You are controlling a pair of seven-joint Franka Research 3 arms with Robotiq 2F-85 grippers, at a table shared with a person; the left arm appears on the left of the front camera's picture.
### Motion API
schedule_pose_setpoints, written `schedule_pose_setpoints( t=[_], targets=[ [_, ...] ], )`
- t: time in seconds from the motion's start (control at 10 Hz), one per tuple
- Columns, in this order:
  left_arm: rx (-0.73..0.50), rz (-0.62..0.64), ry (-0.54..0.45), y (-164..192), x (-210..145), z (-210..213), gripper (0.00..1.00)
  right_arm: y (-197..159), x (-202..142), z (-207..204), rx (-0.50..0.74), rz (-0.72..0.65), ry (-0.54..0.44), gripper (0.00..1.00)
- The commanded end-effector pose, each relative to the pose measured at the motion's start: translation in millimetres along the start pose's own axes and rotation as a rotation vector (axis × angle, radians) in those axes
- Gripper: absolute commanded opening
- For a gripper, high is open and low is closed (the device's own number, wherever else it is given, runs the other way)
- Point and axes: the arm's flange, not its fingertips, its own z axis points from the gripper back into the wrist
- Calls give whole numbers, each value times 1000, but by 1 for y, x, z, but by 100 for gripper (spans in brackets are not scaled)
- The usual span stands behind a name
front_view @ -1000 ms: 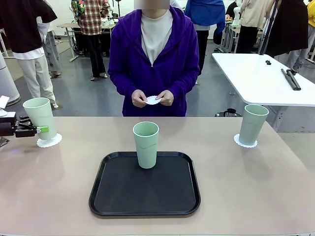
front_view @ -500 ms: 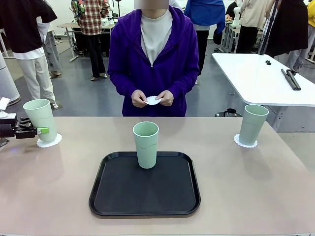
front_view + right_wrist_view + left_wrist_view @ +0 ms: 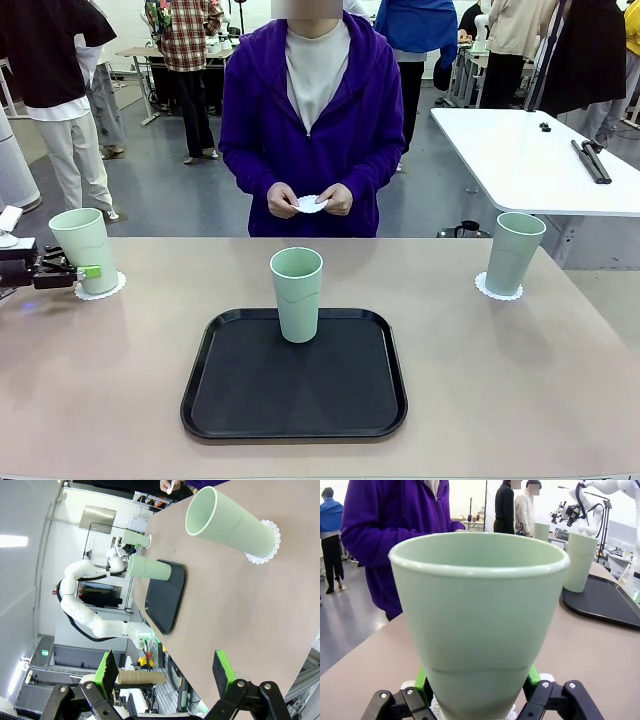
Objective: Place coasters on the table and set cups on them.
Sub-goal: Take one Reusable plastic cup from the Flat Tray and place it on a coaster set by the human.
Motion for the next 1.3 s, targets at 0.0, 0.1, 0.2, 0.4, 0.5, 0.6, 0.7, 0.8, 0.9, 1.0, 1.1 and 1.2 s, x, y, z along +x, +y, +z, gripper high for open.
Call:
schedule_pose_setpoints(
  t=[0.0, 0.1, 0.2, 0.4, 0.5, 0.6, 0.7, 0.8, 0.9, 1.0, 1.1, 1.2],
  targets=[
    [-4, -33, -27, 3, 1, 2, 84, 1, 0, 1, -6, -3, 0, 100],
    [-8, -34, -24, 3, 2, 2, 84, 1, 0, 1, -6, -3, 0, 100],
    [-9, -33, -26, 2, 1, 2, 84, 1, 0, 1, -6, -3, 0, 100],
    [-10, -29, -21, 3, -1, 1, 92, 1, 0, 1, -6, -3, 0, 100],
    [-13, -25, -17, 4, -1, 1, 100, 1, 0, 1, -6, -3, 0, 100],
    [-13, -24, -12, 4, -2, 2, 100, 1, 0, 1, -6, -3, 0, 100],
    [-12, -22, -11, 4, -2, 2, 100, 1, 0, 1, -6, -3, 0, 100],
    [-13, -20, -8, 4, -2, 2, 100, 1, 0, 1, -6, -3, 0, 100],
    [-15, -20, -3, 5, -2, 3, 100, 1, 0, 1, -6, -3, 0, 100],
    [-17, -20, 3, 5, -2, 3, 100, 1, 0, 1, -6, -3, 0, 100],
    [-20, -21, 9, 5, -3, 4, 100, 1, 0, 1, -6, -3, 0, 100],
    [-24, -15, 11, 6, -3, 4, 100, 1, 0, 1, -6, -3, 0, 100]
  ],
)
